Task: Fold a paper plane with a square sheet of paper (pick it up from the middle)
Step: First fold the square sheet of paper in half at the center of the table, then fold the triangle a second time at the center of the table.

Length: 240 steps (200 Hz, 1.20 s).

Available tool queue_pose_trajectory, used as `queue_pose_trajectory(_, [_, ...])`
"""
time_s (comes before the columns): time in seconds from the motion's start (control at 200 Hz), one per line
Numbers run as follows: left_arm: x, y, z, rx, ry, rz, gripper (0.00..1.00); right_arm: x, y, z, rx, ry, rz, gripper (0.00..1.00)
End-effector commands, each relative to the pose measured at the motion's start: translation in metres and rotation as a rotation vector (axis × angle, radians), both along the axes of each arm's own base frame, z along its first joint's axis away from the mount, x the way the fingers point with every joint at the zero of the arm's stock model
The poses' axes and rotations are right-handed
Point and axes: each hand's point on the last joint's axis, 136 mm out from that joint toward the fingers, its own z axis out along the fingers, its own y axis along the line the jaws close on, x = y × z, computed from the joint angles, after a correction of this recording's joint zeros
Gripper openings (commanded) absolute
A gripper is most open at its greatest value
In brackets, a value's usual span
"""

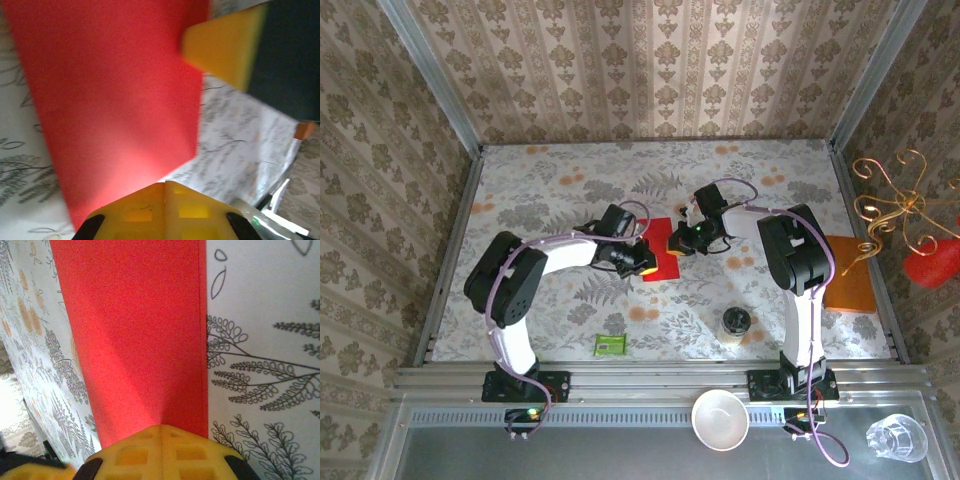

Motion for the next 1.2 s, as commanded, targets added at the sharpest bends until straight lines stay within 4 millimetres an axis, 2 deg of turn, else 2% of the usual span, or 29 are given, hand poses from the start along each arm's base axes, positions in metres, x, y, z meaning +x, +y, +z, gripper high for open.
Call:
queue_pose_trajectory(0.0, [-0.014,0.018,-0.026,0.076,0.063,0.001,0.04,-0.089,-0.081,-0.107,-0.462,0.340,-0.040,0.05])
queue_pose_trajectory(0.125, [-0.033,0.039,-0.040,0.134,0.102,0.009,0.04,-0.088,-0.080,-0.107,-0.460,0.340,-0.039,0.05])
queue_pose_trajectory(0.235, [-0.049,0.056,-0.044,0.151,0.131,0.027,0.04,-0.086,-0.078,-0.106,-0.452,0.340,-0.041,0.05])
queue_pose_trajectory(0.31, [-0.047,0.060,-0.032,0.124,0.109,0.043,0.04,-0.081,-0.072,-0.101,-0.427,0.331,-0.043,0.05])
queue_pose_trajectory(0.4, [-0.028,0.056,-0.001,0.062,0.027,0.059,0.05,-0.070,-0.057,-0.088,-0.374,0.309,-0.046,0.06])
queue_pose_trajectory(0.47, [-0.010,0.050,0.022,0.016,-0.046,0.069,0.06,-0.054,-0.037,-0.067,-0.291,0.273,-0.053,0.09])
queue_pose_trajectory(0.535, [0.005,0.046,0.037,-0.011,-0.095,0.076,0.08,-0.036,-0.015,-0.037,-0.189,0.228,-0.064,0.12])
queue_pose_trajectory(0.625, [0.020,0.039,0.042,-0.032,-0.119,0.082,0.12,-0.013,0.007,0.010,-0.096,0.139,-0.068,0.18])
queue_pose_trajectory(0.69, [0.029,0.030,0.042,-0.061,-0.117,0.080,0.15,-0.004,0.015,0.038,-0.048,0.087,-0.076,0.23])
queue_pose_trajectory(0.75, [0.037,0.024,0.040,-0.075,-0.115,0.081,0.18,-0.001,0.013,0.053,-0.036,0.054,-0.091,0.28])
queue_pose_trajectory(0.82, [0.046,0.020,0.034,-0.072,-0.115,0.086,0.20,-0.005,0.002,0.058,-0.065,0.037,-0.115,0.32])
queue_pose_trajectory(1.015, [0.074,0.022,0.017,-0.053,-0.098,0.123,0.21,-0.029,-0.040,0.048,-0.116,0.053,-0.218,0.38])
queue_pose_trajectory(1.195, [0.083,0.019,0.010,-0.065,-0.056,0.127,0.21,-0.050,-0.045,0.043,-0.107,0.083,-0.223,0.41])
